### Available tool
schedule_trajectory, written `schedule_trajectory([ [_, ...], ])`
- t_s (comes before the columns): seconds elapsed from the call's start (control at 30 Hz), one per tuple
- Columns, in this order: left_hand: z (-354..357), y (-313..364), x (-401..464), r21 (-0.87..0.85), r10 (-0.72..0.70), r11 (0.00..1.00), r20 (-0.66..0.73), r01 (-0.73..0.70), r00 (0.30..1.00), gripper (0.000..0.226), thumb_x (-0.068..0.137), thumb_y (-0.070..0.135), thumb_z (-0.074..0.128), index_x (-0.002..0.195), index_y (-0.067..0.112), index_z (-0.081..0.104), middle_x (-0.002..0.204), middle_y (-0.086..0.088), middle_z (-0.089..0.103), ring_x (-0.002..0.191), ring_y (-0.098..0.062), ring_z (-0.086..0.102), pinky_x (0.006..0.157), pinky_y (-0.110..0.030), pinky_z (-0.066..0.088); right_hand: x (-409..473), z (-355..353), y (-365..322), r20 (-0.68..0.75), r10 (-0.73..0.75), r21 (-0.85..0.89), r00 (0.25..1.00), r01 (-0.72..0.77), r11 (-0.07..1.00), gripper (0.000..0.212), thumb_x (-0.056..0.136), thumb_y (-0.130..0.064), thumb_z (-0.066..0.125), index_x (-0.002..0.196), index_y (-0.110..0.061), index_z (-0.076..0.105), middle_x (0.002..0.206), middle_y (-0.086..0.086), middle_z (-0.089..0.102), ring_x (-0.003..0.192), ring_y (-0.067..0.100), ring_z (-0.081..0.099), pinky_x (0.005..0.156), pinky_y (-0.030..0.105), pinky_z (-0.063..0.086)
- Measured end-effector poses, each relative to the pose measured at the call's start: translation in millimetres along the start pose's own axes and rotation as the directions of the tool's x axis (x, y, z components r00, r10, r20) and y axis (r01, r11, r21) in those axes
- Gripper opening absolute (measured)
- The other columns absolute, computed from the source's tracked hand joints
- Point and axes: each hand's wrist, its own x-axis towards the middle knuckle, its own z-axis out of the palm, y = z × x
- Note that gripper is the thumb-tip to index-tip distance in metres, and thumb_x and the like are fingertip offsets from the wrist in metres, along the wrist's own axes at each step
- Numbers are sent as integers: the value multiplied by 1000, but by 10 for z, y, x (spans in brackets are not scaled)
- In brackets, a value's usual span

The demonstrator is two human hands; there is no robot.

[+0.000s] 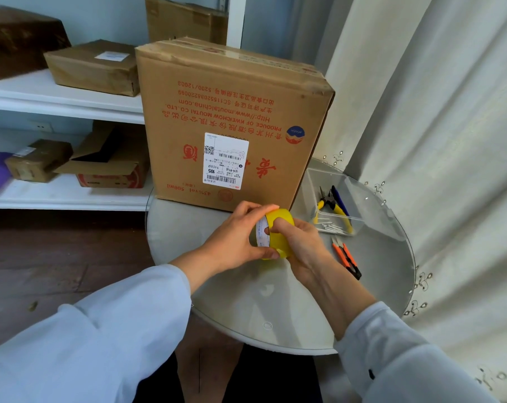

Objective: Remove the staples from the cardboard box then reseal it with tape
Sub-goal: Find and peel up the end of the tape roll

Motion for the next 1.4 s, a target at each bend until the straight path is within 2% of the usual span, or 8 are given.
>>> schedule_trajectory([
  [0.13,0,5,-7,7,3,1000,-1,-3,1000,90,65,35,84,142,34,37,126,4,37,115,-11,44,98,-23,38,16,7,18,-8,-13,-31,1000,13,999,19,78,2,57,96,3,62,85,19,58,78,28,55,63,36,43],
  [0.27,-9,15,-7,17,0,1000,18,0,1000,90,65,36,84,141,35,37,126,4,37,118,-13,43,102,-27,37,-1,-47,55,-7,-9,27,1000,9,1000,24,70,13,45,87,1,58,80,17,55,78,29,49,56,31,39],
  [0.33,-14,17,-11,14,-3,1000,18,3,1000,90,65,36,84,142,35,37,126,4,36,118,-12,42,102,-26,36,-19,-79,51,54,17,85,998,-21,996,29,64,2,53,92,3,61,84,19,59,83,30,50,65,36,39],
  [0.43,-18,16,-13,-2,2,1000,12,-2,1000,89,66,34,84,142,34,37,126,4,37,118,-11,43,102,-23,35,-43,-75,33,97,-6,99,995,-3,995,32,79,-8,68,108,6,62,93,19,62,87,30,55,74,41,41],
  [0.63,-25,11,1,6,-9,1000,15,9,1000,89,67,35,83,142,35,36,126,4,37,114,-10,42,97,-22,37,-42,-103,55,138,-44,120,990,27,992,34,85,-1,64,116,11,57,100,23,59,93,31,55,83,43,41],
  [0.93,-1,-7,6,3,0,1000,7,0,1000,90,66,36,84,142,35,36,124,6,36,113,-9,43,96,-19,36,-17,-53,34,59,-18,52,998,14,999,32,79,2,62,109,11,58,88,18,55,81,28,51,58,32,40],
  [1.1,6,-10,0,-5,6,1000,-3,-6,1000,90,65,34,84,142,34,37,124,5,37,114,-8,42,99,-18,34,22,-22,45,10,-13,1,1000,13,1000,20,77,-1,60,97,2,62,84,17,57,78,27,53,60,34,41],
  [1.4,-11,8,-9,-4,-5,1000,8,5,1000,90,65,35,84,141,35,37,123,7,36,113,-7,42,98,-21,36,-4,-57,55,55,-44,-6,997,45,999,20,81,11,49,95,4,60,84,18,57,78,29,53,61,34,42],
])
